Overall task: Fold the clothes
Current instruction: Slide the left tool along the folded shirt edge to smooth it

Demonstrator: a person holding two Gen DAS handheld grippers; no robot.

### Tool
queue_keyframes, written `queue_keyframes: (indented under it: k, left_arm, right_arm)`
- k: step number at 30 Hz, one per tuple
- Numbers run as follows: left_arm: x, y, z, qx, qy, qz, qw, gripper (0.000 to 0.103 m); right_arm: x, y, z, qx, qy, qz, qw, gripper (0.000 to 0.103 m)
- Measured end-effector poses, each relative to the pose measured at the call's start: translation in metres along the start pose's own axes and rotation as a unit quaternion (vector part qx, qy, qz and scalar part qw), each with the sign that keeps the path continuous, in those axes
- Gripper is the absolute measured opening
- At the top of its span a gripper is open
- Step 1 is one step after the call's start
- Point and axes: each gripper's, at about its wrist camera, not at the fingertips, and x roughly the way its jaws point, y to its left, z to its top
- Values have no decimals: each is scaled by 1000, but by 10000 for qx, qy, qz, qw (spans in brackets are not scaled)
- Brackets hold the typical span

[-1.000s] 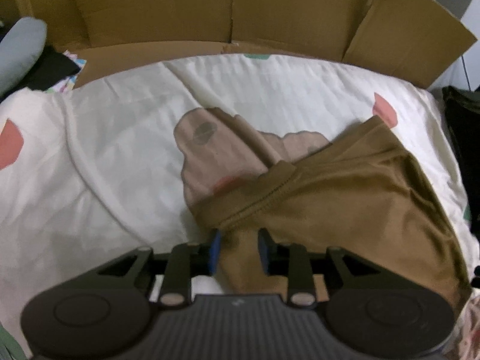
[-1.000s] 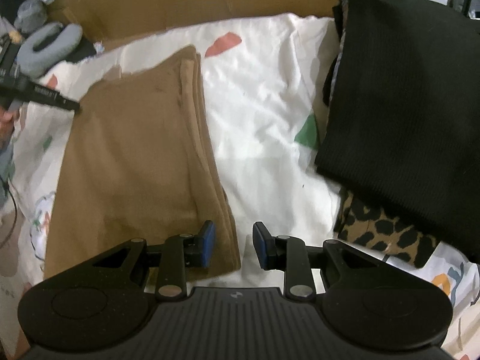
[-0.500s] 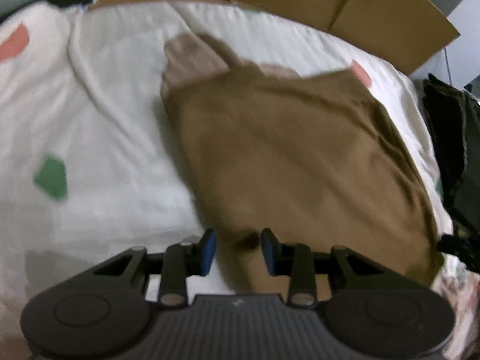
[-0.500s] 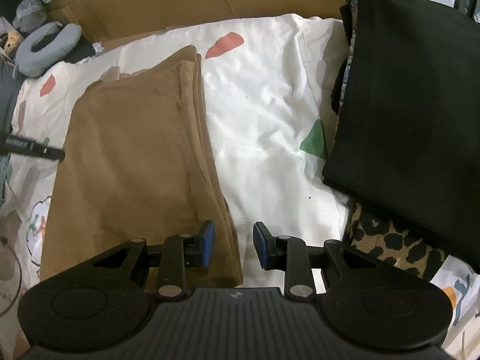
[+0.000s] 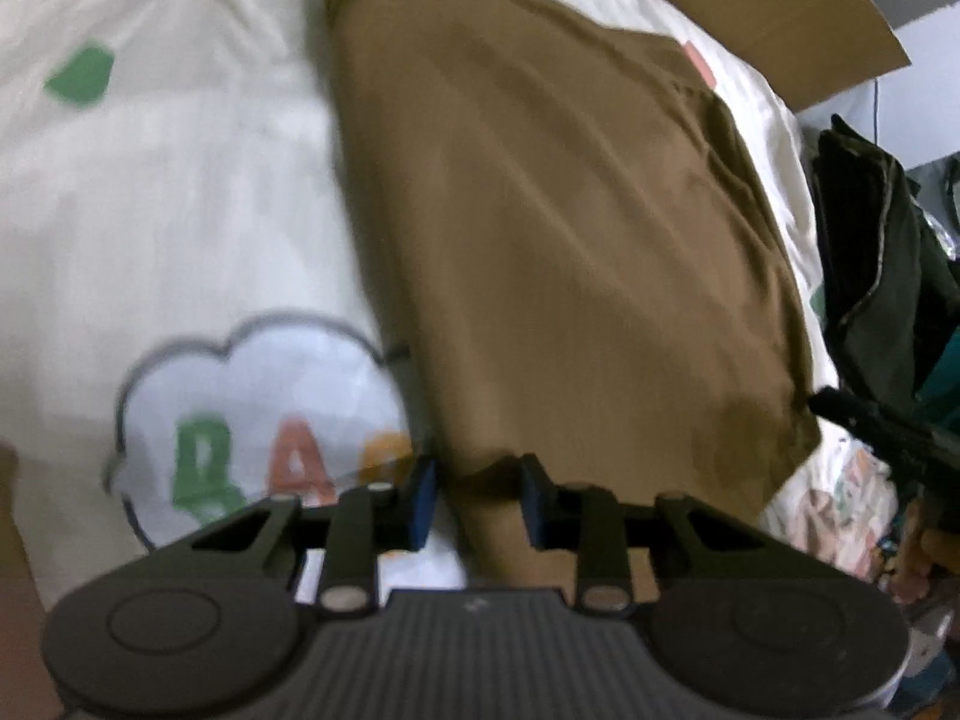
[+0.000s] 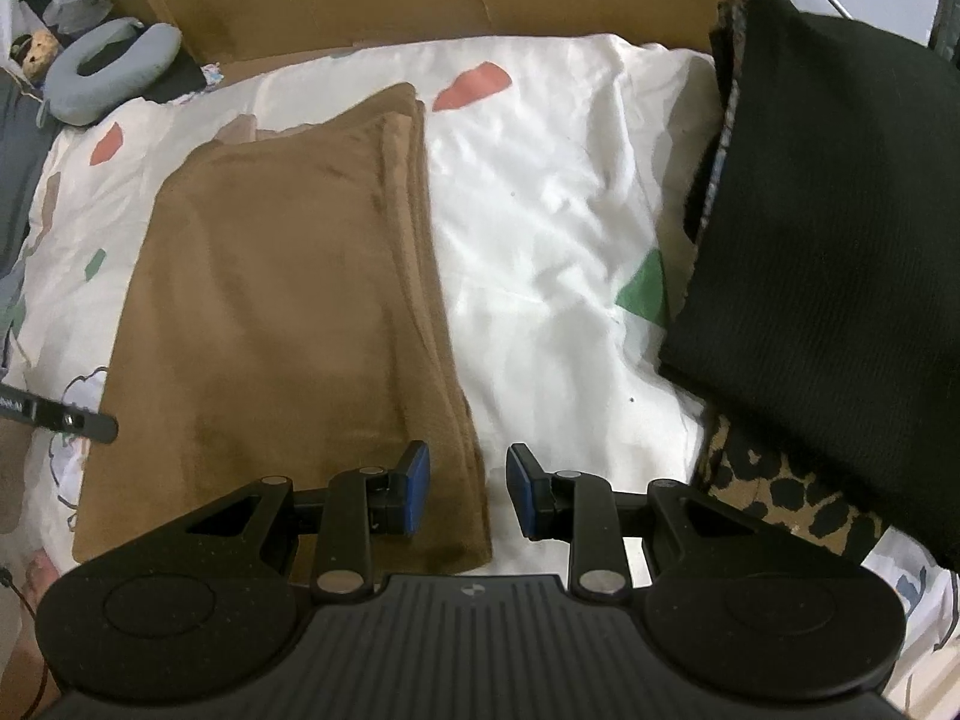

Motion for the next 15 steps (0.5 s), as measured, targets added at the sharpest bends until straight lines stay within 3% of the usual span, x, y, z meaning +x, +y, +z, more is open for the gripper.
queue_keyframes:
  k: [11, 15]
  left_arm:
    - [9, 6, -32, -363, 401, -515, 9972, 30]
    - [10, 10, -35, -553, 374, -630, 9958, 31]
  right_arm:
    - [8, 3, 3, -187, 80, -67, 9998, 36]
    - [11, 2, 3, -176, 86, -24, 9998, 36]
